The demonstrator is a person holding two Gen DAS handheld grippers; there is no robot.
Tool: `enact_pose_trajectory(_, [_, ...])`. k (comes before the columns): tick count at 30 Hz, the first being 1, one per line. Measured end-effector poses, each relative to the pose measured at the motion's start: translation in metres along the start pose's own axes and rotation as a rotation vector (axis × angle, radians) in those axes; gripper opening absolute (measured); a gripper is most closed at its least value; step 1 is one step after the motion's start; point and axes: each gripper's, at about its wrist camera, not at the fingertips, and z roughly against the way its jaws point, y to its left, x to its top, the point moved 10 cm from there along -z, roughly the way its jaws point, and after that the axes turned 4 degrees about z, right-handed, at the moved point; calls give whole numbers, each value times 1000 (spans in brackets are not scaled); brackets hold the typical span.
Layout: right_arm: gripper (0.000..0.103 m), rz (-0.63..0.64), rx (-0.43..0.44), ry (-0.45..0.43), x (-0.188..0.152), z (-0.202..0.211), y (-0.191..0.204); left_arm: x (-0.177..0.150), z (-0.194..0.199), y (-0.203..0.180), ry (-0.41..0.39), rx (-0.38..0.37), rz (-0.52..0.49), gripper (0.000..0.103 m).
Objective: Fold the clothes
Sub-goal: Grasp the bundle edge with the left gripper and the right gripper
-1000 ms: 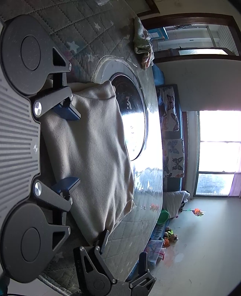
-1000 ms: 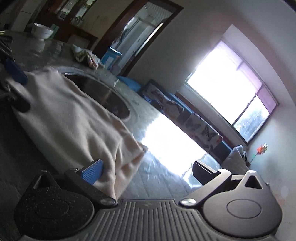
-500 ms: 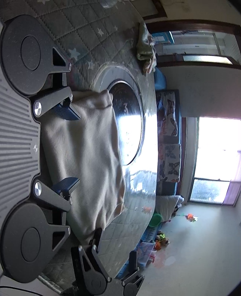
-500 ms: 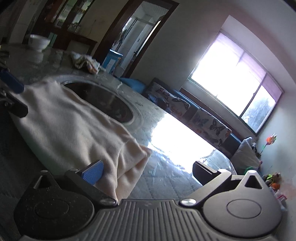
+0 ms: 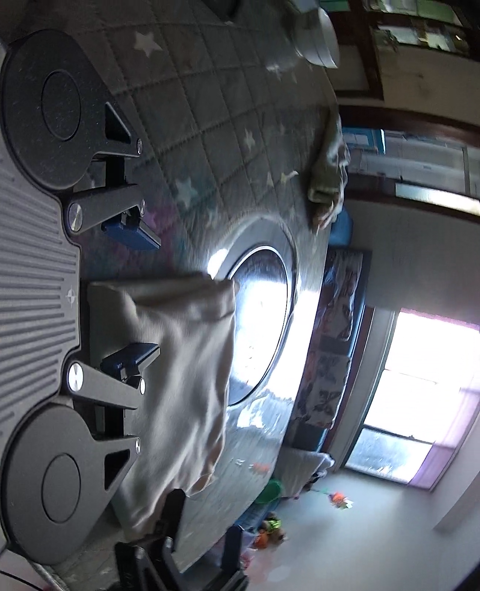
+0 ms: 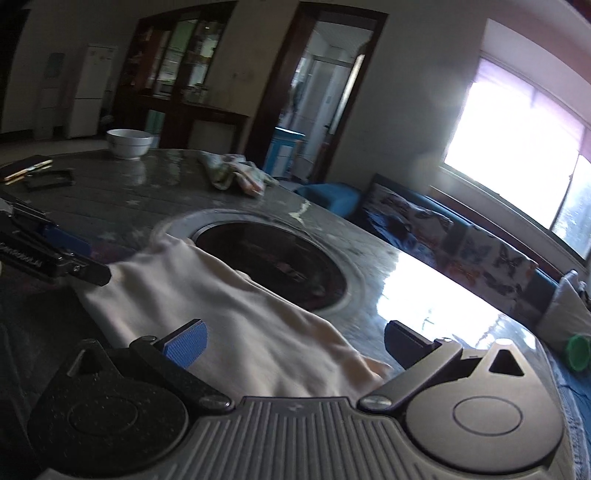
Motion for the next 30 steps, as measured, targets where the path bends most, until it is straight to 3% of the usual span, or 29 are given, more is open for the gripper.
enact_pose_trajectory(8, [103, 44, 102, -21, 20, -11, 32, -7, -2, 5, 13, 33, -27, 59])
enact_pose_trajectory(14, [94, 83, 232, -18, 34, -14, 63, 8, 3, 13, 12, 9, 21, 59])
enact_pose_trajectory(23, [74, 242, 408, -7, 40, -18, 131, 42, 1, 34, 16, -5, 132, 61])
enact_pose_trajectory(30, [50, 317, 451, 38, 37, -31, 164, 50, -7, 29, 54, -48, 170, 63])
